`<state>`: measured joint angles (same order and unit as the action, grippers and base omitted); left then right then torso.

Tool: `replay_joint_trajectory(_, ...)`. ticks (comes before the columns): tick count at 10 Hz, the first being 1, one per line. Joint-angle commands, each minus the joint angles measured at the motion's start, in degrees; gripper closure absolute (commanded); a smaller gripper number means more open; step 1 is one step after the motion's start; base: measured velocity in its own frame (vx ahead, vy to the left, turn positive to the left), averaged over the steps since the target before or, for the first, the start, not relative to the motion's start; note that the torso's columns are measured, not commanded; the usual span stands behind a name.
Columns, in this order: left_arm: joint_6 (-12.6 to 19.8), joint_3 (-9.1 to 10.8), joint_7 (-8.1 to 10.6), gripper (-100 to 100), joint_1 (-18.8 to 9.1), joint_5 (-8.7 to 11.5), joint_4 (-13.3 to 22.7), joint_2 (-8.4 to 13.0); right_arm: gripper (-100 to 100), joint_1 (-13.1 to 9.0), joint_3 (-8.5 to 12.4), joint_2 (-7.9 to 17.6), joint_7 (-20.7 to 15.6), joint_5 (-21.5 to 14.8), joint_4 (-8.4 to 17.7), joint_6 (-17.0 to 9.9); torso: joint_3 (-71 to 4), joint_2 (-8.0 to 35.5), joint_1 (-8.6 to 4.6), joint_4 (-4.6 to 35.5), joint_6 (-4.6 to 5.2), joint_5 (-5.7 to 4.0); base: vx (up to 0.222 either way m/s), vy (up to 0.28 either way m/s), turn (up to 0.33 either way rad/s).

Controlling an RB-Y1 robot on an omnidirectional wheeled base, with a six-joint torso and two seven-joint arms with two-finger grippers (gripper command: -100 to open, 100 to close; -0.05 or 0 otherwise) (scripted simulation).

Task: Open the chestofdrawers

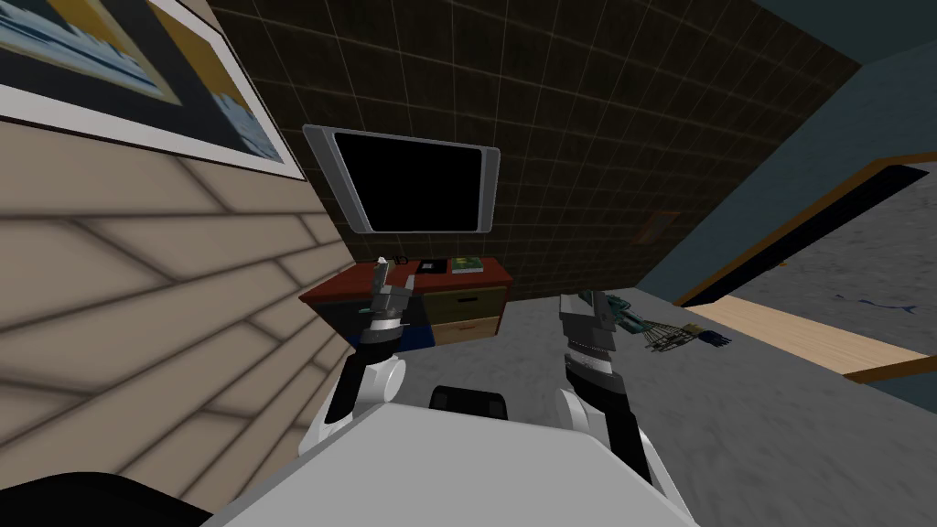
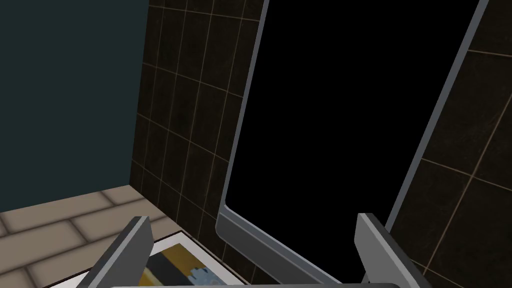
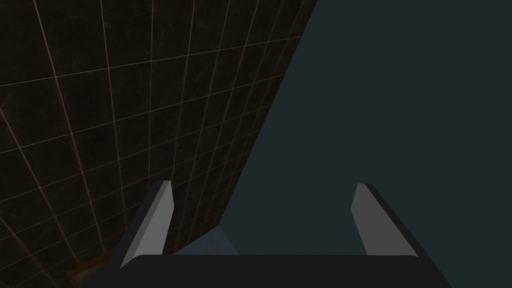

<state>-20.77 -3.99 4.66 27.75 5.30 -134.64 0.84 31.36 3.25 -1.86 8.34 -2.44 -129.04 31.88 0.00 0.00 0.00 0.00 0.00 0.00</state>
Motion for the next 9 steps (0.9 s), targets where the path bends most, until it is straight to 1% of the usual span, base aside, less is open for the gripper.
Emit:
replay_joint_trajectory(1, 0.0, 0.0, 0.0, 0, 0.0, 0.0, 0.0, 0.0, 0, 0.0, 0.0, 0.0, 0.0, 0.0, 0.0, 0.0, -4.67, 2.32, 0.0, 2.35, 0.0, 0.0, 0.0, 0.0, 0.0)
replay_joint_trajectory(3, 0.0, 0.0, 0.0, 0, 0.0, 0.0, -0.01, 0.0, 0, 0.0, 0.0, 0.0, 0.0, 0.0, -0.01, 0.0, -20.14, 10.03, 0.0, 10.06, 0.0, 0.0, 0.0, 0.0, 0.0)
replay_joint_trajectory(9, -0.01, 0.0, 0.0, 0, 0.0, 0.0, -0.02, 0.0, 0, 0.0, 0.0, 0.0, 0.0, 0.0, -0.02, 0.01, -70.73, 35.39, 0.0, 35.37, 0.0, 0.0, 0.0, 0.0, 0.0)
